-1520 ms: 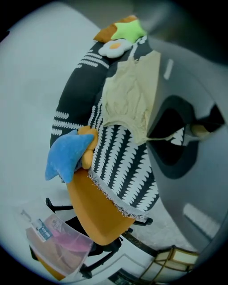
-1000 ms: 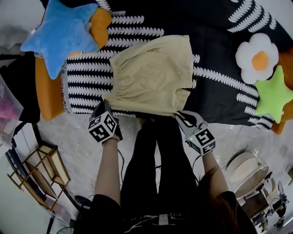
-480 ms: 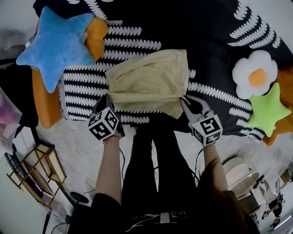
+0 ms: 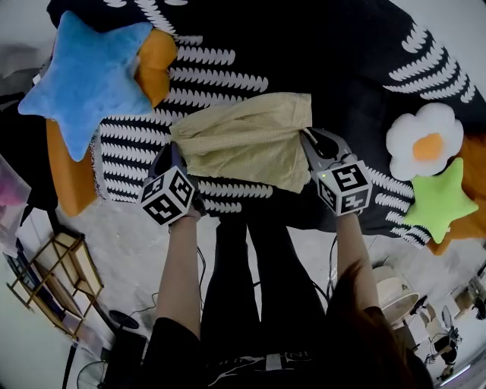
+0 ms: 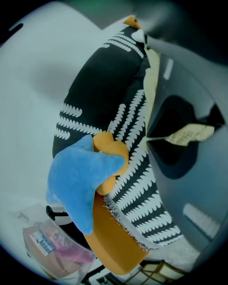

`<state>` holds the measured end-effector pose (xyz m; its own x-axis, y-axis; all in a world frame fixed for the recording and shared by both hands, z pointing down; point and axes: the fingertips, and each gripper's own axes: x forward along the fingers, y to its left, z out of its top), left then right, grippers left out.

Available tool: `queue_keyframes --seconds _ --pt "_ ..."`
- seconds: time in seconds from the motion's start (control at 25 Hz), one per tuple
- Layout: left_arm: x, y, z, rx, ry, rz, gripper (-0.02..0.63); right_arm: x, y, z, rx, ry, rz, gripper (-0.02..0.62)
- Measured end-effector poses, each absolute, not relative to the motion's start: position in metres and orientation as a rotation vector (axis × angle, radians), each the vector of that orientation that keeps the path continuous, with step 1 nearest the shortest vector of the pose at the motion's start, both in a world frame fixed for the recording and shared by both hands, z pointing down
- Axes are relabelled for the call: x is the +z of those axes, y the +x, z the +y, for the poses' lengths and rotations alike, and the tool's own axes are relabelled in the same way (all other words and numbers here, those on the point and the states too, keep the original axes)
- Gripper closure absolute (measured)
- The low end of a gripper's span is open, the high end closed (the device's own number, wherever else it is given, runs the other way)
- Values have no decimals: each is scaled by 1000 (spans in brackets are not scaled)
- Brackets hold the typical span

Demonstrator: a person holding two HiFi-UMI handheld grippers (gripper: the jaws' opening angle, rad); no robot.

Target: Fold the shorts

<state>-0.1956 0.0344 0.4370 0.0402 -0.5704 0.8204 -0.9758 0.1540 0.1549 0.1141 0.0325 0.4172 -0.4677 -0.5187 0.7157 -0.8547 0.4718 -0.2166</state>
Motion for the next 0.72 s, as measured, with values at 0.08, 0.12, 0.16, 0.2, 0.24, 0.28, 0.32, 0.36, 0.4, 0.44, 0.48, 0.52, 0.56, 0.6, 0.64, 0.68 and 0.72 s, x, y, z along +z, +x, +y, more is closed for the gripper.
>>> queue_keyframes --seconds 0.08,0.12,0.16,0.2,0.24,0.28,0.32,0.36,0.4,0.44,0.48,0.52,0.56,0.6,0.64,0.68,0.72 --pt "440 -195 27 635 1508 -1640 606 423 114 18 758 1139 -2148 555" --pt "442 -196 23 634 1506 -1644 606 427 113 11 750 1135 -2146 555" --pt "444 -196 20 634 1503 -1647 606 432 112 5 742 1128 -2142 555" --pt "446 -196 16 636 1501 -1650 606 437 112 0 736 1117 -2135 555" --pt "448 -197 13 638 1499 -1652 606 443 111 -5 733 1107 -2129 554" --pt "451 -197 10 641 1499 -1654 606 449 111 -10 731 1100 -2122 554" --pt "455 -197 6 646 1499 -1656 606 455 111 -15 732 1095 -2114 554" --pt "459 -197 2 653 1499 -1657 606 461 112 -19 733 1091 -2105 552" --pt "463 -196 0 660 1497 -1658 606 468 113 -22 736 1088 -2096 552" --pt "467 -194 -2 667 1493 -1659 606 474 114 -25 739 1085 -2087 551" --pt "470 -193 -4 673 1487 -1662 606 480 115 -26 742 1082 -2078 550" --pt "472 -193 -5 677 1481 -1666 606 484 116 -28 745 1080 -2070 549" --pt "474 -193 -5 681 1475 -1673 606 489 116 -29 749 1079 -2062 548" --pt "475 -195 -6 687 1468 -1680 606 492 116 -30 754 1080 -2052 545" --pt "476 -197 -7 691 1463 -1689 606 496 115 -32 762 1084 -2041 538" --pt "476 -201 -8 692 1459 -1698 606 499 114 -34 772 1093 -2029 526" --pt "476 -205 -9 687 1458 -1708 606 502 113 -37 788 1106 -2019 512"
